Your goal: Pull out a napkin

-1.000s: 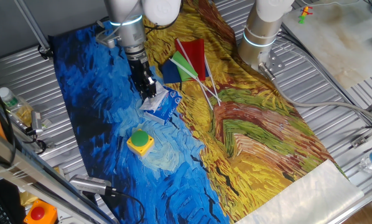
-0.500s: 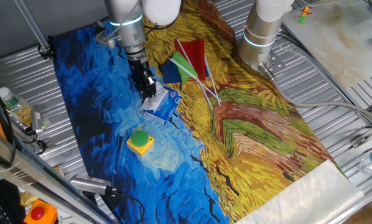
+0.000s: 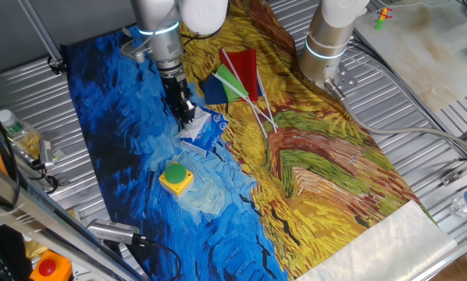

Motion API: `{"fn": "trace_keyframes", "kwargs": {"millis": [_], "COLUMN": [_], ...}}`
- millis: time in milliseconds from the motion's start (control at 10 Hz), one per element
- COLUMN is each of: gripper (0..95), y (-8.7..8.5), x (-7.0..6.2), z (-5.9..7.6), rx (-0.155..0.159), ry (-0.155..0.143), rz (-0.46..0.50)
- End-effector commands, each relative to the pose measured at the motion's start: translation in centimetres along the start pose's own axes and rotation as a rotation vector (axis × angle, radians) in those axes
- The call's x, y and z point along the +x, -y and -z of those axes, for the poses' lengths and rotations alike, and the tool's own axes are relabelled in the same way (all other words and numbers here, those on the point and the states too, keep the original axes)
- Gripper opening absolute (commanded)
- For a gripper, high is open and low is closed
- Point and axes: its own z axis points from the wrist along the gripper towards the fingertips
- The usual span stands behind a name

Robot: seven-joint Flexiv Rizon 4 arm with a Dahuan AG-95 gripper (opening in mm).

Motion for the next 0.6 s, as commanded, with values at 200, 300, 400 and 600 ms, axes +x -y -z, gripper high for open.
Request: {"fn": "trace_keyframes", "kwargs": {"millis": [200, 300, 400, 600], "gripper": [0.0, 0.0, 0.0, 0.0], "y": [-0.03, -0.03, -0.03, -0.11], "x": [0.02, 0.02, 0.02, -0.01], "z": [0.06, 0.06, 0.06, 0.18], "rx": [0.000, 0.000, 0.001, 0.050], "ry": [0.001, 0.001, 0.000, -0.016], "rz": [0.003, 0.002, 0.003, 0.022]}}
